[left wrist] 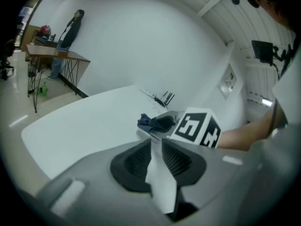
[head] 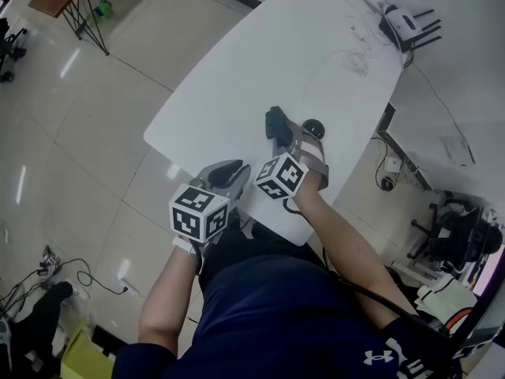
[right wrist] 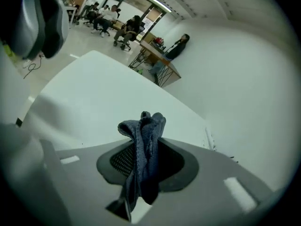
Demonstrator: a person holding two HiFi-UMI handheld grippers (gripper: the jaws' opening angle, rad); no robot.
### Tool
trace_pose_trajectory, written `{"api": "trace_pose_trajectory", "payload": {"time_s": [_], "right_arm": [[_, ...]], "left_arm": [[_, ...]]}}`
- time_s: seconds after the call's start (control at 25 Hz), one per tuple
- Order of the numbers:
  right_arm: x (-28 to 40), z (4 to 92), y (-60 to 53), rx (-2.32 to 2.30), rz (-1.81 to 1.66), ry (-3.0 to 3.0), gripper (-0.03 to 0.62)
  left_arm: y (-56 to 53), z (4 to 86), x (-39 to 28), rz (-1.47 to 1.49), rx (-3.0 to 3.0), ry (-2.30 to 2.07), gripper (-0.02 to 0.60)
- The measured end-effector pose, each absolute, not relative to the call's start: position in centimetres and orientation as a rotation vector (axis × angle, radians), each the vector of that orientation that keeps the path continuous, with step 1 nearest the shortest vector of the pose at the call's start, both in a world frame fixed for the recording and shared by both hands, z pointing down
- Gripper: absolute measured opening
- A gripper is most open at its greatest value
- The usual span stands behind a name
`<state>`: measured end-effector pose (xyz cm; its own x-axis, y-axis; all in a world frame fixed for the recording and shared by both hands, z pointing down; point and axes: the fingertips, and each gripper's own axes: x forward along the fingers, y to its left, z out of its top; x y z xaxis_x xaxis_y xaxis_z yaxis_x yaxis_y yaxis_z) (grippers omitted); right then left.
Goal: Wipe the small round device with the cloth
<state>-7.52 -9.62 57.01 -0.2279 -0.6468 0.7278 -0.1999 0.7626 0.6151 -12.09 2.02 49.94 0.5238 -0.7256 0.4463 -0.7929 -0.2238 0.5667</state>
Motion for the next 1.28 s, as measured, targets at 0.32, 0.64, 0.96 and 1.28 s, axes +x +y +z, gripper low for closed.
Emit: {"api": "trace_pose_trajectory", "payload": {"time_s": [0.32,0.64,0.96,1.28], "right_arm": [[-8.8,53.5,-7.1,0.583,-0.136,-2.086,0.117],[-6.1,37.5,-11.0,0.305,0.682,-2.600,0.118],[-5.8,36.5,-6.7,0.050,1.308,-2.713,0.126],[-4.3,37.8,-6.0,0.031,1.480,-2.662,0.205]], "left_arm": [[2.6,50.4,-12.9,0.103,1.966,-1.247,0.072],[0.5,47.5,-11.9,-0.047,2.087,-1.156,0.091],[-3.6,36.2,-6.2,-0.477,2.260,-0.660,0.358],[-4.4,37.4,-4.1,-0.496,2.250,-0.617,0.147]]}}
